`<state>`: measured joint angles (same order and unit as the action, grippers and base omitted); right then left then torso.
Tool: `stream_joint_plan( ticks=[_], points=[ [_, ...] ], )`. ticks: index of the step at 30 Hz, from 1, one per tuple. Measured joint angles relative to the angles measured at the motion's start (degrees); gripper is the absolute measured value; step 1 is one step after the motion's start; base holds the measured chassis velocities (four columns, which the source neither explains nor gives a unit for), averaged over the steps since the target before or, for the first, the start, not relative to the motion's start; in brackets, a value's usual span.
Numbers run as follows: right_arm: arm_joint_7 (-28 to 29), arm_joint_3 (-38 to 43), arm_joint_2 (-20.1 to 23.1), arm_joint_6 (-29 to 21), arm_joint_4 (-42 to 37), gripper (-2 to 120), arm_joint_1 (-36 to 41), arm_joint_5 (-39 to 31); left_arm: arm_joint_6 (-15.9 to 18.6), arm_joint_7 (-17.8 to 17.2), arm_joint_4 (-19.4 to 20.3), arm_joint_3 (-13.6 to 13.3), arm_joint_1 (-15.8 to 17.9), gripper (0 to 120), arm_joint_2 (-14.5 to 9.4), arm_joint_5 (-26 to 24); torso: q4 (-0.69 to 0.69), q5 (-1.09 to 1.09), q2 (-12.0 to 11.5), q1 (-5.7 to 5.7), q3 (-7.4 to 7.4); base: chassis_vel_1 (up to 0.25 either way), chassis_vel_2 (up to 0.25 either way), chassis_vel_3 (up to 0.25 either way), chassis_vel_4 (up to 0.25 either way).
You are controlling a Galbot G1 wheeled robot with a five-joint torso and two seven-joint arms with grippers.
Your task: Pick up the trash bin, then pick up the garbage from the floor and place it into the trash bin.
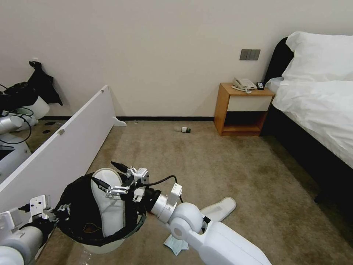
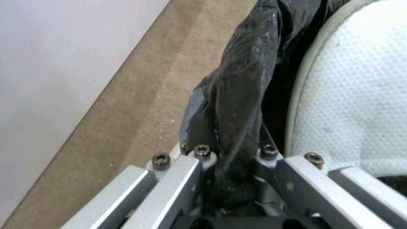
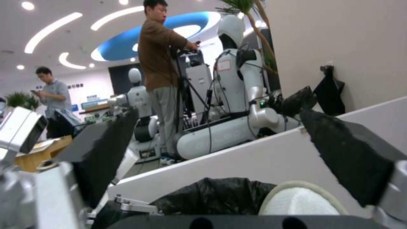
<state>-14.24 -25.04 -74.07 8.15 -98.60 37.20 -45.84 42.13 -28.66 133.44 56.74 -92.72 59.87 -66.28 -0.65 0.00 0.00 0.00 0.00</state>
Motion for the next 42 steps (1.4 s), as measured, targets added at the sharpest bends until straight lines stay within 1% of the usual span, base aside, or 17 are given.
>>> stream_joint_plan(
  ticks=[7, 10, 13, 16, 17, 19, 20, 22, 23, 25, 27, 29, 32, 34, 38, 40, 42],
  points=[
    [0.5, 1.3, -0.2, 0.0, -1.2, 100, 0.0, 0.2, 0.0, 0.0, -0.1, 0.2, 0.0, 4, -0.1, -0.1, 0.01, 0.0, 0.0, 0.0, 0.0, 0.0, 0.0, 0.0, 0.0],
    [1.7, 5.9, -0.1, -0.2, -2.5, 100, 0.7, 1.3, 0.0, 0.0, -0.2, 0.6, -0.1, 4, 0.0, -0.2, 0.0, 0.0, 0.0, 0.0, 0.0, 0.0, 0.0, 0.0, 0.0],
    [2.0, 6.4, 0.0, -0.3, -2.6, 100, 0.8, 1.4, 0.0, 0.0, -0.2, 0.6, -0.1, 4, 0.0, -0.2, 0.01, 0.0, 0.0, 0.0, 0.0, 0.0, 0.0, 0.0, 0.0],
    [4.1, 13.3, 0.9, -2.1, -4.9, 100, 3.0, 2.0, 0.0, 0.0, -0.3, 0.8, -0.1, 4, 0.0, -0.3, 0.0, 0.0, 0.0, 0.0, 0.0, 0.0, 0.0, 0.0, 0.0],
    [4.1, 13.3, 0.9, -2.1, -4.9, 100, 3.0, 2.0, 0.0, 0.0, -0.3, 0.8, -0.1, 4, 0.0, -0.3, 0.0, 0.0, 0.0, 0.0, 0.0, 0.0, 0.0, 0.0, 0.0],
    [5.2, 18.4, 1.5, -3.2, -6.1, 100, 5.8, 2.8, 0.0, 0.0, -0.3, 1.0, -0.1, 4, 0.1, -0.4, 0.0, 0.01, 0.0, 0.0, 0.0, 0.0, 0.0, 0.0, 0.0],
    [5.2, 18.4, 1.5, -3.2, -6.1, 100, 5.8, 2.8, 0.0, 0.0, -0.3, 1.0, -0.1, 4, 0.1, -0.4, 0.0, 0.01, 0.0, 0.0, 0.0, 0.0, 0.0, 0.0, 0.0],
    [6.5, 22.3, 2.0, -4.2, -6.9, 100, 8.3, 3.8, 0.0, 0.0, -0.3, 1.3, -0.2, 4, 0.1, -0.4, 0.0, 0.02, 0.0, 0.0, 0.0, 0.0, 0.0, 0.0, 0.0],
    [6.5, 22.3, 2.0, -4.2, -6.9, 100, 8.3, 3.8, 0.0, 0.0, -0.3, 1.3, -0.2, 4, 0.1, -0.4, 0.0, 0.02, 0.0, 0.0, 0.0, 0.0, 0.0, 0.0, 0.0],
    [8.7, 26.0, 2.4, -6.3, -7.5, 100, 10.6, 4.9, 0.0, -0.1, -0.1, 1.5, -0.2, 4, 0.0, -0.5, 0.0, 0.01, 0.0, 0.0, 0.0, 0.0, 0.0, 0.0, 0.0],
    [9.4, 27.0, 2.4, -6.9, -7.6, 100, 11.2, 5.1, 0.0, -0.1, -0.1, 1.5, -0.2, 4, 0.0, -0.5, 0.0, 0.01, 0.0, 0.0, 0.0, 0.0, 0.0, 0.0, 0.0],
    [11.0, 30.2, 2.7, -9.2, -8.1, 100, 12.8, 5.6, 0.0, -0.1, 0.0, 1.5, -0.3, 4, 0.1, -0.5, 0.0, 0.01, 0.0, 0.0, 0.0, 0.0, 0.0, 0.0, 0.0],
    [11.3, 30.9, 2.8, -9.9, -8.2, 100, 13.3, 5.7, 0.0, -0.1, 0.1, 1.5, -0.3, 4, 0.1, -0.5, 0.0, 0.01, 0.0, 0.0, 0.0, 0.0, 0.0, 0.0, 0.0],
    [12.6, 33.9, 3.4, -12.1, -8.6, 100, 15.4, 6.7, 0.0, -0.1, 0.1, 1.8, -0.4, 4, 0.2, -0.7, 0.0, 0.01, 0.0, 0.0, 0.0, 0.0, 0.0, 0.0, 0.0],
    [13.6, 35.0, 4.0, -13.1, -8.6, 100, 17.0, 8.3, 0.0, -0.1, 0.2, 2.0, -0.5, 4, 0.2, -0.8, 0.0, 0.01, 0.0, 0.0, 0.0, 0.0, 0.0, 0.0, 0.0],
    [14.8, 36.1, 4.8, -15.4, -8.5, 100, 20.2, 10.1, 0.0, -0.1, 0.2, 2.2, -0.6, 4, 0.2, -0.8, 0.0, 0.01, 0.0, 0.0, 0.0, 0.0, 0.0, 0.0, 0.0],
    [15.1, 36.5, 4.9, -16.4, -8.1, 100, 22.0, 11.5, 0.0, -0.1, 0.2, 2.4, -0.7, 4, 0.2, -1.0, 0.0, 0.01, 0.0, 0.0, 0.0, 0.0, 0.0, 0.0, 0.0]
  ],
)
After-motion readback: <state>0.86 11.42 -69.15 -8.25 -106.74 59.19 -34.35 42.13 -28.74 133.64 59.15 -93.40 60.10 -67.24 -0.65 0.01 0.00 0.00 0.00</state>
